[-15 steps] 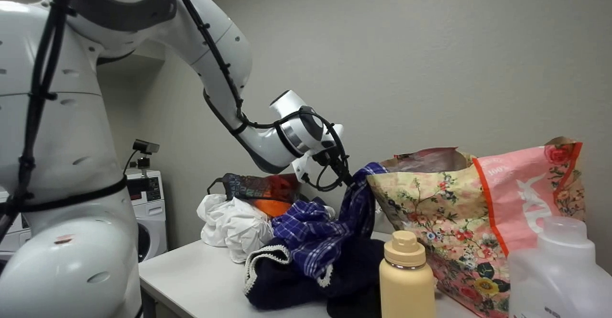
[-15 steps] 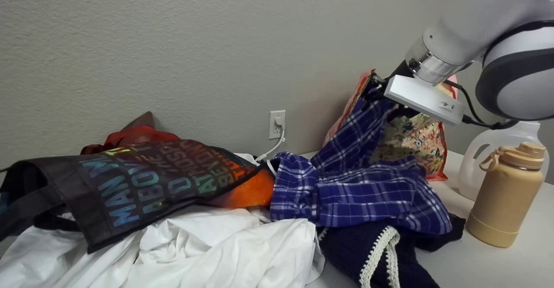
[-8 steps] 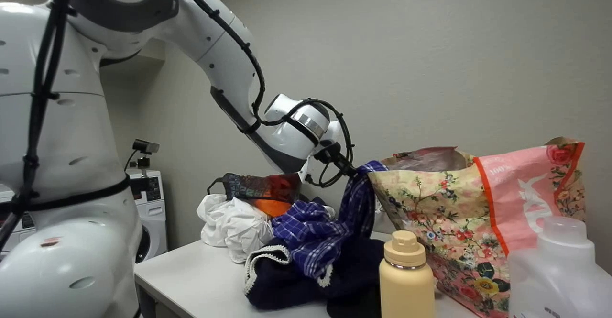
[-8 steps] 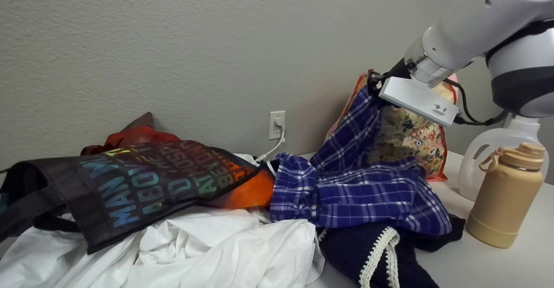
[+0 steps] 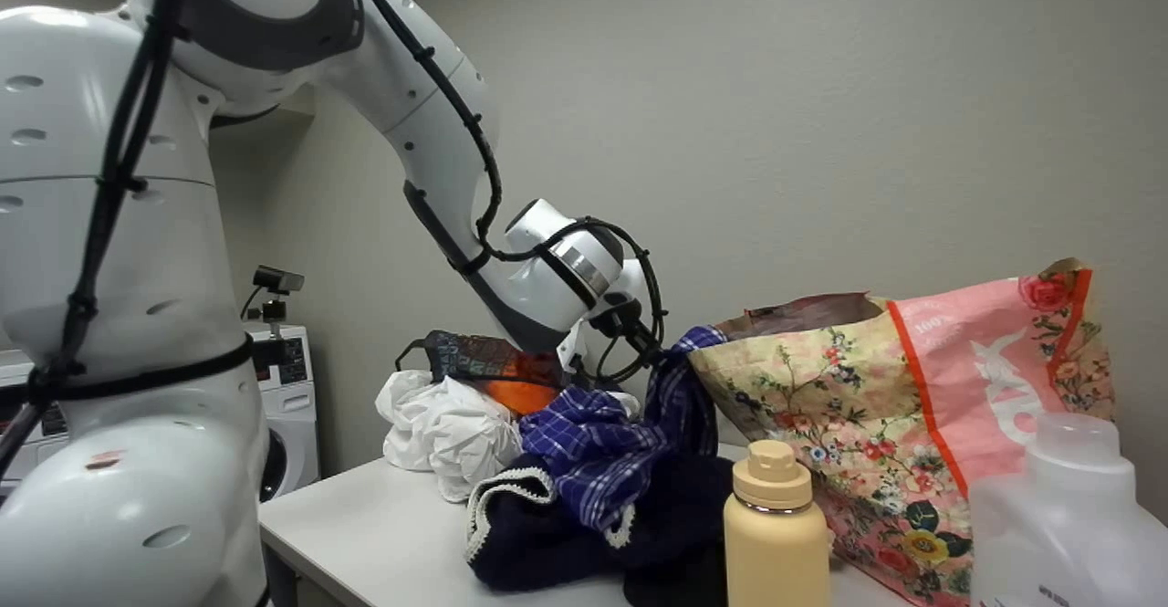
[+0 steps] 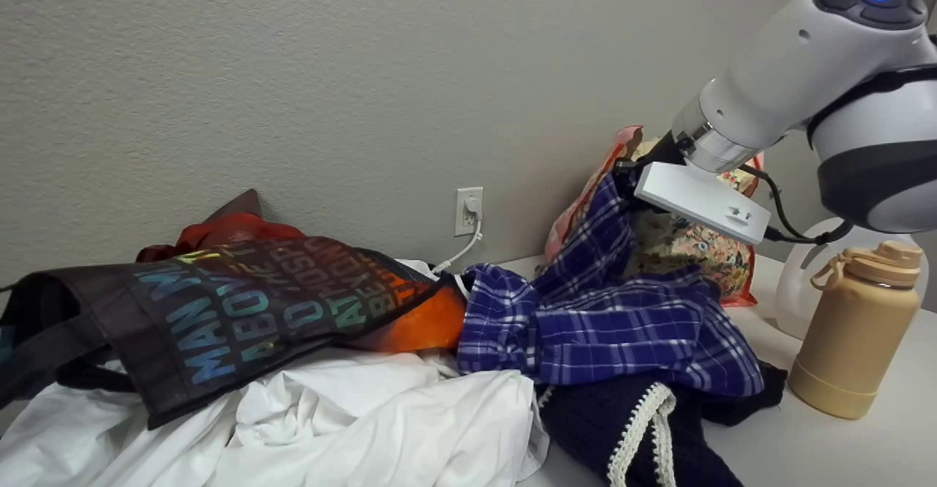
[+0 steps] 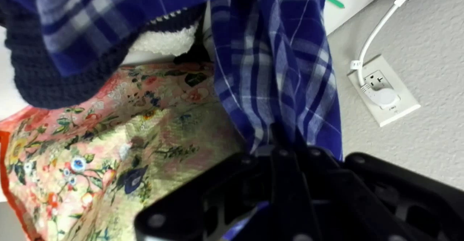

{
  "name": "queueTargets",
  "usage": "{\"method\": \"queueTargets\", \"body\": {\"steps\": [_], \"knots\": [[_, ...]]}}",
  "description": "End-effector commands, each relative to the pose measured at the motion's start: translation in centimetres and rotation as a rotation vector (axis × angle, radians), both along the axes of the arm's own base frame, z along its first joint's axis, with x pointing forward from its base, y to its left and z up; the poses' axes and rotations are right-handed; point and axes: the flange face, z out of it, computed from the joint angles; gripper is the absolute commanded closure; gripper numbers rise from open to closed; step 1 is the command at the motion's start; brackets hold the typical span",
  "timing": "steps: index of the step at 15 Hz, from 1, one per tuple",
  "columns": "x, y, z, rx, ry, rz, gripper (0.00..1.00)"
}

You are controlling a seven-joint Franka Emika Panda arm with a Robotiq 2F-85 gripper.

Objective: Pick up the blue cloth from the bag and put it on the table.

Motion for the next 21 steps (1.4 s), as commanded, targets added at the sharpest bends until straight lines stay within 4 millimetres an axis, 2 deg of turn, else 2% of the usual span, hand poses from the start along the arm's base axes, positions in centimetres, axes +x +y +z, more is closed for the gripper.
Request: {"method": "queueTargets", "body": {"steps": [1, 7, 9, 12, 13, 15, 19, 21], "knots": [[-0.8, 1.1, 1.3, 0.027, 0.003, 0.058, 0.99], [-1.2, 2.9, 5.4, 0.101, -0.029, 0.139, 0.99], [-1.6, 6.0, 4.4, 0.165, -0.008, 0.216, 0.98], [-4.0, 11.2, 4.9, 0.257, 0.061, 0.322, 0.98], [-4.8, 12.3, 5.5, 0.289, 0.099, 0.366, 0.98], [-5.5, 11.9, 5.9, 0.348, 0.217, 0.447, 0.98], [-4.9, 6.0, 4.0, 0.167, 0.376, 0.312, 0.98], [-5.0, 3.8, 2.7, 0.141, 0.480, 0.310, 0.99]]}}
